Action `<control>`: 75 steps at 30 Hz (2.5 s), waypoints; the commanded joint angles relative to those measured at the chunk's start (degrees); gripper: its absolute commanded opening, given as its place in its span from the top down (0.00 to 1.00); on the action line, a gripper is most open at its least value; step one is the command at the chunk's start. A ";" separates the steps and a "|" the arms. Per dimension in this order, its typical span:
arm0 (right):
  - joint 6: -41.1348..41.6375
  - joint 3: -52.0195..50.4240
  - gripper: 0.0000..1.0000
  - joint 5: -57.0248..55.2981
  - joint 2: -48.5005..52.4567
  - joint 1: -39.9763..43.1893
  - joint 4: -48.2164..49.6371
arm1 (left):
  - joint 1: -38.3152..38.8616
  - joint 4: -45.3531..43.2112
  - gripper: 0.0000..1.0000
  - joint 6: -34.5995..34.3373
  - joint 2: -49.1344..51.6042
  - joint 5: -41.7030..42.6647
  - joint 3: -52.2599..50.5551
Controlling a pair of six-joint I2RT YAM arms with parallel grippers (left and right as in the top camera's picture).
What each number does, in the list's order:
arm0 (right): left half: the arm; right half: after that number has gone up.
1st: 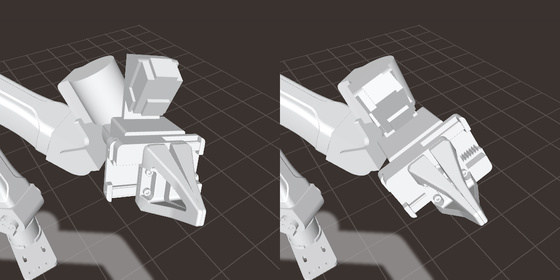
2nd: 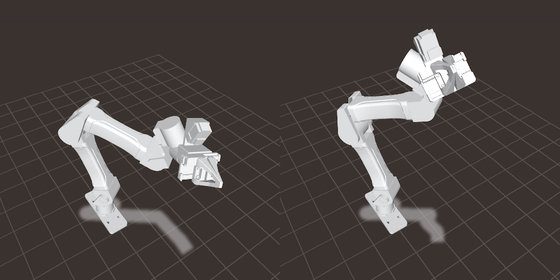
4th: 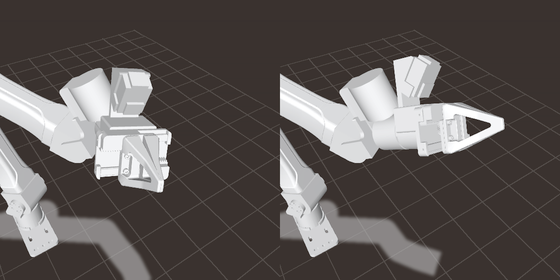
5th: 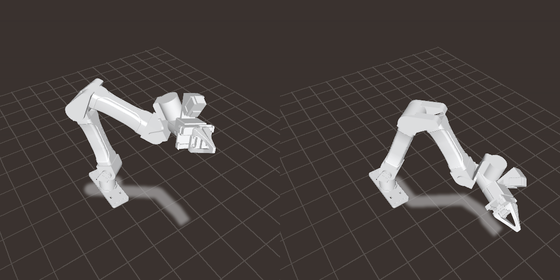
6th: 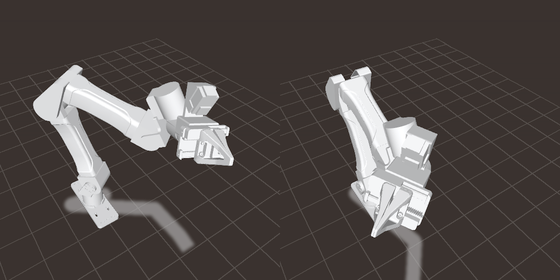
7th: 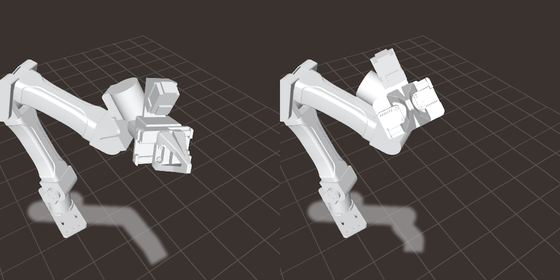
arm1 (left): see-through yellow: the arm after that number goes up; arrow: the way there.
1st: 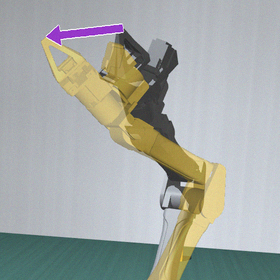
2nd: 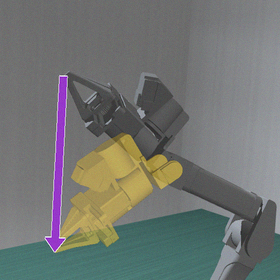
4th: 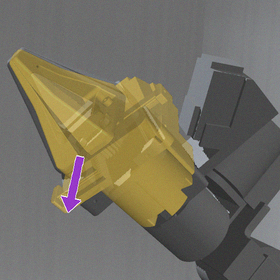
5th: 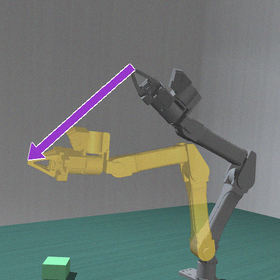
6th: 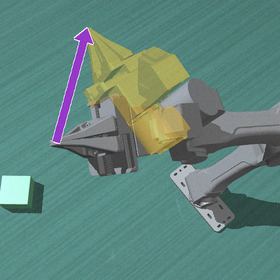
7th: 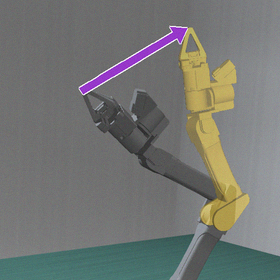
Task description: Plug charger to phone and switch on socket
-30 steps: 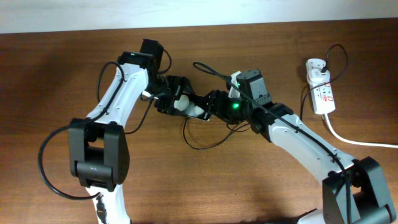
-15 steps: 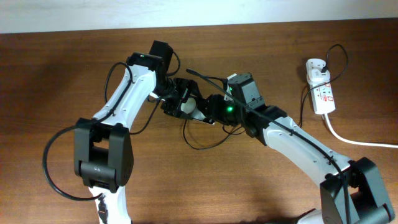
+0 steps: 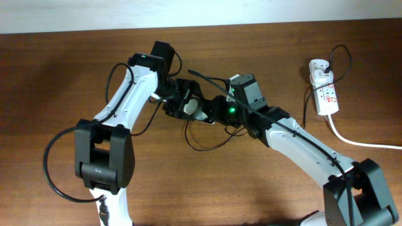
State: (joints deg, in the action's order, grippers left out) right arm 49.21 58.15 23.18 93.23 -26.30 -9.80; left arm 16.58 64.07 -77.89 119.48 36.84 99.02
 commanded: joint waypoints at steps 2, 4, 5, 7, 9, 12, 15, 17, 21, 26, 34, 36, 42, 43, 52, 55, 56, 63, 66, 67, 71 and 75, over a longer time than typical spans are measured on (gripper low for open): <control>-0.26 -0.35 0.96 0.57 0.07 -0.68 0.26 | 0.04 0.07 0.99 -0.96 -0.02 1.33 1.53; -0.26 -0.35 0.96 0.83 0.07 -0.68 0.44 | 0.04 0.07 0.99 -0.96 -0.02 1.33 1.53; -0.26 -0.35 0.96 1.36 0.07 -0.68 0.94 | 0.04 0.07 0.98 -0.96 -0.02 1.33 1.53; -0.26 -0.35 0.96 2.29 0.07 -0.63 2.34 | 0.04 0.07 0.96 -0.96 -0.02 1.33 1.53; -0.26 -0.35 0.96 2.27 0.07 -0.63 2.36 | 0.04 0.07 0.94 -0.96 -0.02 1.33 1.53; -0.28 -0.35 0.96 2.32 0.04 -0.24 2.34 | 0.04 0.07 0.90 -0.90 -0.02 1.27 1.53; -2.86 -0.35 0.96 6.29 -0.20 2.82 2.27 | 0.04 -2.43 0.82 14.51 -0.02 1.36 1.53; -4.72 -0.35 0.96 8.57 -1.25 5.60 0.98 | 0.04 -4.09 0.76 24.79 -0.02 2.47 1.53; -8.85 -0.35 0.96 9.42 -7.19 12.02 -4.94 | 0.02 -7.63 0.79 35.89 -0.02 3.41 1.53; -13.07 -0.35 0.96 10.12 -19.19 21.14 -16.59 | -1.33 -16.44 0.74 51.49 -0.02 21.99 1.55; -17.31 -4.11 0.96 18.56 -35.98 34.95 -25.14 | -2.97 -27.45 0.70 54.45 -0.09 36.39 1.55; -17.05 -9.49 0.96 20.81 -39.32 38.64 -22.49 | -2.97 -29.64 0.66 54.38 -0.24 38.97 1.55; 5.77 -24.41 0.96 28.24 -39.36 41.42 7.93 | -1.73 -29.62 0.54 54.42 -0.35 38.07 1.55; 8.22 -24.41 0.96 27.56 -38.42 40.63 10.21 | -1.33 -29.59 0.53 54.42 -0.35 37.46 1.55; 36.46 -24.39 0.96 -0.39 -23.71 23.45 41.40 | 0.07 -33.48 0.53 50.86 -0.35 36.50 1.55; 40.94 -24.37 0.96 -10.64 -18.69 16.65 52.57 | 0.07 -37.83 0.54 45.77 -0.35 36.50 1.55; 44.33 -24.35 0.96 -13.68 -17.44 14.78 52.81 | 0.17 -39.28 0.54 44.61 -0.35 36.52 1.55; 44.72 -23.69 0.96 -21.75 -15.93 10.93 54.84 | 1.42 -49.96 0.54 35.06 -0.35 37.11 1.55; 44.72 -23.32 0.96 -21.22 -15.93 10.88 55.04 | 2.36 -54.93 0.55 30.25 -0.35 36.94 1.55; 44.74 -23.32 0.96 -20.26 -15.93 10.88 55.12 | 2.56 -55.82 0.55 29.16 -0.35 36.68 1.55; 44.72 -23.32 0.96 -18.51 -15.93 10.88 55.52 | 3.96 -57.18 0.55 27.52 -0.35 34.23 1.55; 44.72 -23.32 0.96 -18.91 -15.93 10.95 58.10 | 4.33 -56.89 0.54 27.54 -0.35 34.32 1.55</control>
State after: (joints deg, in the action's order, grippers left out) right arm 94.11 32.99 3.68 77.87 -15.03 46.83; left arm 20.34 7.20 -49.74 119.48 71.64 100.07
